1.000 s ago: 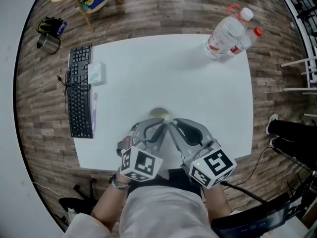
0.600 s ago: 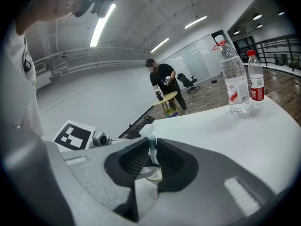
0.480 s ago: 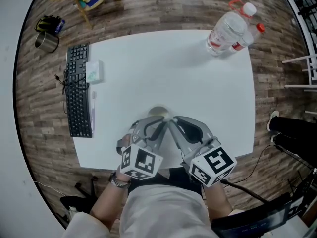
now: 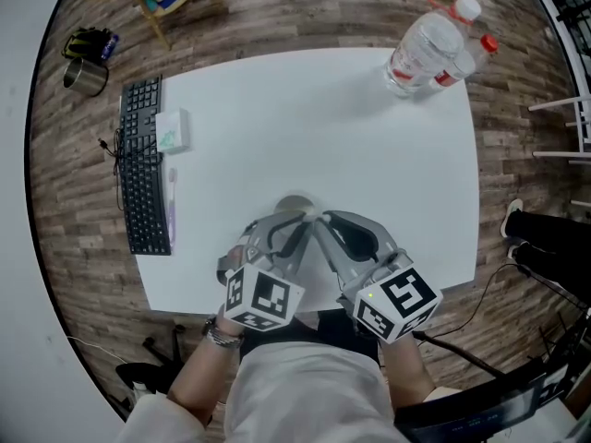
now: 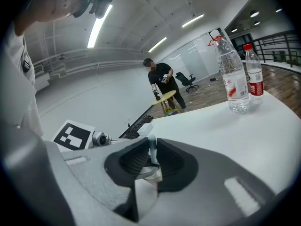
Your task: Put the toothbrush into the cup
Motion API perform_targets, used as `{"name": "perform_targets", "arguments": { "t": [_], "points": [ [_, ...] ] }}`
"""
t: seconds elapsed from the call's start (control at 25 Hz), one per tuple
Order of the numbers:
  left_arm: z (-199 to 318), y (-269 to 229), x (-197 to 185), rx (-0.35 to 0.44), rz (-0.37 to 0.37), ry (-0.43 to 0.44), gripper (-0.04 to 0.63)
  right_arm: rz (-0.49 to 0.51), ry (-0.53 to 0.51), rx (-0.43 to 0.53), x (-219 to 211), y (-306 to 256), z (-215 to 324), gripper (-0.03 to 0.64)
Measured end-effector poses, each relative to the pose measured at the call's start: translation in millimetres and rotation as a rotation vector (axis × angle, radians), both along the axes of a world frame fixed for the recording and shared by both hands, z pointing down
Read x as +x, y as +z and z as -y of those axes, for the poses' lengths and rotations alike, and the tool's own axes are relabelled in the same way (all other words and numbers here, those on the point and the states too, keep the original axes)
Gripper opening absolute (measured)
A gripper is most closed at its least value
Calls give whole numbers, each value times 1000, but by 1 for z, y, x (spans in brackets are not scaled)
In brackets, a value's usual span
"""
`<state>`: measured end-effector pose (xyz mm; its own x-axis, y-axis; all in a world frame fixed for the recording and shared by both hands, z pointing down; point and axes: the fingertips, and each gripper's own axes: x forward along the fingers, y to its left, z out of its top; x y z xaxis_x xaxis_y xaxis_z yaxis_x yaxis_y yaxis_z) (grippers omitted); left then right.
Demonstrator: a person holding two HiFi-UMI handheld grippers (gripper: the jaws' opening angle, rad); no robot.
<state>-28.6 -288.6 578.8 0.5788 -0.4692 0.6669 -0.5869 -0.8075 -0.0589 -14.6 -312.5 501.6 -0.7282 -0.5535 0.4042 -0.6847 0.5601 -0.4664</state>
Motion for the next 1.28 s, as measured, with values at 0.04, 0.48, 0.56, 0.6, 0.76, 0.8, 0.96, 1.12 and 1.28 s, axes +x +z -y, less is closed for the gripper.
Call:
{"name": "perform_targets", "arguments": {
  "t": [0.04, 0.48, 0.56, 0.6, 0.76, 0.8, 0.96, 1.12, 1.28],
  "points": [
    [0, 0, 0, -2, 1, 1, 53, 2, 0, -1, 0, 0, 0, 55],
    [1, 3, -1, -24, 22, 1, 54, 9, -5, -7, -1, 3, 1, 55],
    [0, 4, -1, -28, 27, 0, 54, 8, -8, -6, -1, 4, 1, 55],
    [0, 5, -1, -31, 32, 1, 54, 8, -9, -7, -1, 5, 0, 55],
    [-1, 7, 0, -53, 41, 13, 54, 6, -10, -12, 0, 7, -1, 55],
    [-1, 8, 0, -59, 41, 14, 54, 7, -9, -12, 0, 7, 0, 55],
    [1, 8, 1, -70, 42, 18, 54, 11, -2, -13, 1, 8, 2, 55],
    [1, 8, 1, -69, 47, 14, 54, 19, 3, -15, 2, 8, 3, 55],
    [2, 9, 2, -70, 57, 11, 55, 34, 11, -30, 3, 9, 5, 55]
  ]
}}
